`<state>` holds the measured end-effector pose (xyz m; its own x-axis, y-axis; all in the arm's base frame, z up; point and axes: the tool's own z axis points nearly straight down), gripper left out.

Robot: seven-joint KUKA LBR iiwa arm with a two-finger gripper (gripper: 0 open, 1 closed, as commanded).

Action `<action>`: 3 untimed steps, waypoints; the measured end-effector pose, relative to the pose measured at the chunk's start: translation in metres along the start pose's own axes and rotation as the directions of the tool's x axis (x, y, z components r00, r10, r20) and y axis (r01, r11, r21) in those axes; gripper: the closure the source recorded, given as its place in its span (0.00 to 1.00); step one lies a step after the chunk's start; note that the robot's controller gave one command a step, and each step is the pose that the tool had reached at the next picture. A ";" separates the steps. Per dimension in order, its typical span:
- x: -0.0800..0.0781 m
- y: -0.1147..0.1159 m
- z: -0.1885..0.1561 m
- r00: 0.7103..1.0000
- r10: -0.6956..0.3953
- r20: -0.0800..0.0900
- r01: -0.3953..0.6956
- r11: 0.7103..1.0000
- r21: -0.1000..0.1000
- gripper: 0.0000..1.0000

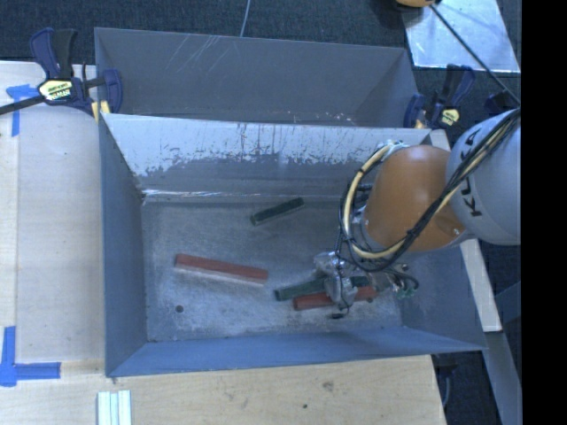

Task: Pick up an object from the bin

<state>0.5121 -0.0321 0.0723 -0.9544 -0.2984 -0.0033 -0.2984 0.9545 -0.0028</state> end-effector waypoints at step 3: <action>0.000 0.000 -0.005 1.000 0.000 0.001 0.000 1.000 -0.001 1.00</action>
Offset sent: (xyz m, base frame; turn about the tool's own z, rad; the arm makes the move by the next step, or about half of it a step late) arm 0.0000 0.0001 0.0139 0.0000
